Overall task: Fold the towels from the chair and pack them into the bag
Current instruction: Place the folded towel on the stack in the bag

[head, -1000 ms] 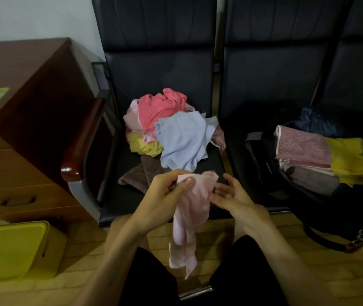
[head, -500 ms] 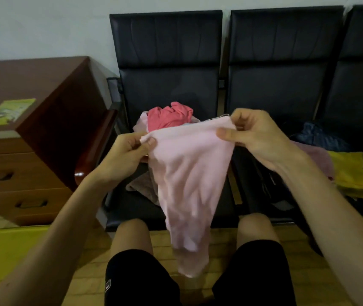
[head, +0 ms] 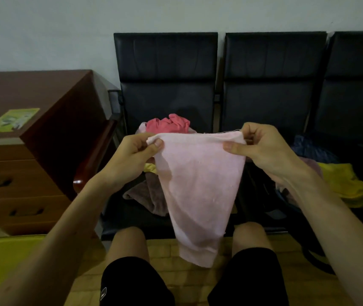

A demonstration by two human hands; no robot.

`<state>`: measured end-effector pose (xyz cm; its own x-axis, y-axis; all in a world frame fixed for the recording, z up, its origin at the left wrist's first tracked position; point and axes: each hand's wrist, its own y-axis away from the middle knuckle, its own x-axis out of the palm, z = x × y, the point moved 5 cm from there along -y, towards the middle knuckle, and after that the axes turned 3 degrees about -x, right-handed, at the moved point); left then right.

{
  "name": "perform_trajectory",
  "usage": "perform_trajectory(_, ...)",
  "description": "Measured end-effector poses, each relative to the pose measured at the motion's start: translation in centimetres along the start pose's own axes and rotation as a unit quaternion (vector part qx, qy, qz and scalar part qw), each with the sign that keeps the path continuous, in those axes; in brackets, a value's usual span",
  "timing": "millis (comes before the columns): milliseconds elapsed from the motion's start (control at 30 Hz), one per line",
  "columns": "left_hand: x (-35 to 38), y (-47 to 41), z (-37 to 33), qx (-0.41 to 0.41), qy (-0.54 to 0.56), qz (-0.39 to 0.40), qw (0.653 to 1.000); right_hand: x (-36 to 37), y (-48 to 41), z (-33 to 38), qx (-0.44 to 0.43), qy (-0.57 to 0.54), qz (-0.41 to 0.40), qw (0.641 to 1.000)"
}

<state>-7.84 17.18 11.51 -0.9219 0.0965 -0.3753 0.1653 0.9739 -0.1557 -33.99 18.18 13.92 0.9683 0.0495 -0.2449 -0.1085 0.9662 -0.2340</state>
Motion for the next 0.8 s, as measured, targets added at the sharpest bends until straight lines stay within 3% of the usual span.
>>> perform_trajectory(267, 2.2, 0.4, -1.6, 0.028, 0.068, 0.019, 0.997, -0.7, 0.5, -1.9, 0.059, -0.103, -0.033, 0.992)
perform_trajectory(533, 4.3, -0.3, -2.9, 0.077, 0.015, -0.035, 0.996, 0.7, 1.7, -5.6, 0.132, -0.257, -0.063, 0.955)
perform_trajectory(633, 5.6, -0.5, -3.1, 0.031, 0.102, -0.026, 0.994, 3.2, 3.2, -7.7, 0.145, -0.286, -0.009, 0.947)
perform_trajectory(800, 6.6, -0.8, -2.4, -0.048, 0.223, -0.015, 0.974, 8.3, 7.2, -11.7, 0.225, -0.290, 0.150, 0.918)
